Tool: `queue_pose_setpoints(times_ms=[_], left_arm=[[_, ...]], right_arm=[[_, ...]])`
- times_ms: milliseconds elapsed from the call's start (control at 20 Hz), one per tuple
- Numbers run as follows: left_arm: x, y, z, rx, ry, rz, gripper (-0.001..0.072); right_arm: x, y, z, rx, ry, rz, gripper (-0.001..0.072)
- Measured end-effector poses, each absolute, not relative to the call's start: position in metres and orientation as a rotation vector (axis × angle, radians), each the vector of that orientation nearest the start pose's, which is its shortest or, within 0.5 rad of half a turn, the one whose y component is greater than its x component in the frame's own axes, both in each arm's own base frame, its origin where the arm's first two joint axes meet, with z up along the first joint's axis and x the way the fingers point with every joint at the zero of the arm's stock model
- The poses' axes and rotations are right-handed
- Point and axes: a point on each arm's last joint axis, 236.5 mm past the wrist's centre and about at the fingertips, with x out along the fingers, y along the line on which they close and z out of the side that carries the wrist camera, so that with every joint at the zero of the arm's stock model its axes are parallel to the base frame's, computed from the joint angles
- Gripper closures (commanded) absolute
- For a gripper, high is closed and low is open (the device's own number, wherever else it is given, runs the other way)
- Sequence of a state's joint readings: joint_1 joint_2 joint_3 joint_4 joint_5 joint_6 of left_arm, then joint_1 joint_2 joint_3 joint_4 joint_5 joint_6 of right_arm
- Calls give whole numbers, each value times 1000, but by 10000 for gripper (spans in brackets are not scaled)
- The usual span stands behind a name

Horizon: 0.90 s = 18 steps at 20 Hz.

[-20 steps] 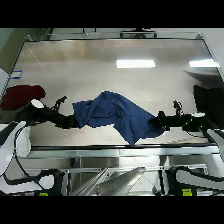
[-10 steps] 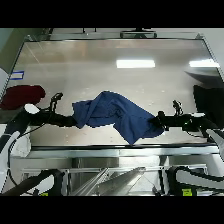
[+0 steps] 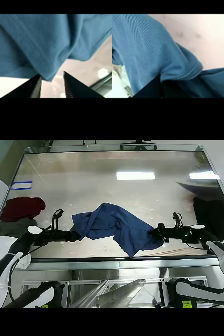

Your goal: Fold the shirts.

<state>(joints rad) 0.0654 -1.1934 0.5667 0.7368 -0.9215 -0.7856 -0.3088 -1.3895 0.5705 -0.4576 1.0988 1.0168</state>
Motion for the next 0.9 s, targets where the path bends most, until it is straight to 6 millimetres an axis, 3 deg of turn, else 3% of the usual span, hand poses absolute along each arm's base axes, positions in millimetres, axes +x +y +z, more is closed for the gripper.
queue_pose_setpoints(times_ms=[150,200,250,400,500,600,700,800,900], left_arm=[[286,-127,-96,-357,1249,-599,419],[283,-129,-101,-373,1271,-605,483],[280,-131,-104,-393,1292,-613,707],[275,-141,-99,-425,1329,-681,693],[281,-151,-76,-443,1306,-750,693],[296,-161,-33,-443,1222,-831,693],[313,-168,29,-437,1085,-909,686],[326,-168,106,-442,903,-967,685],[328,-160,202,-461,656,-1014,685]], right_arm=[[305,102,-88,1067,1325,375,694],[306,102,-88,1072,1322,375,694],[305,103,-87,1074,1323,379,694],[303,108,-81,1081,1323,416,695],[302,114,-70,1086,1309,472,695],[308,120,-45,1093,1254,550,695],[322,123,7,1106,1130,668,695],[338,120,89,1124,916,819,695],[343,105,200,1089,605,979,694]])
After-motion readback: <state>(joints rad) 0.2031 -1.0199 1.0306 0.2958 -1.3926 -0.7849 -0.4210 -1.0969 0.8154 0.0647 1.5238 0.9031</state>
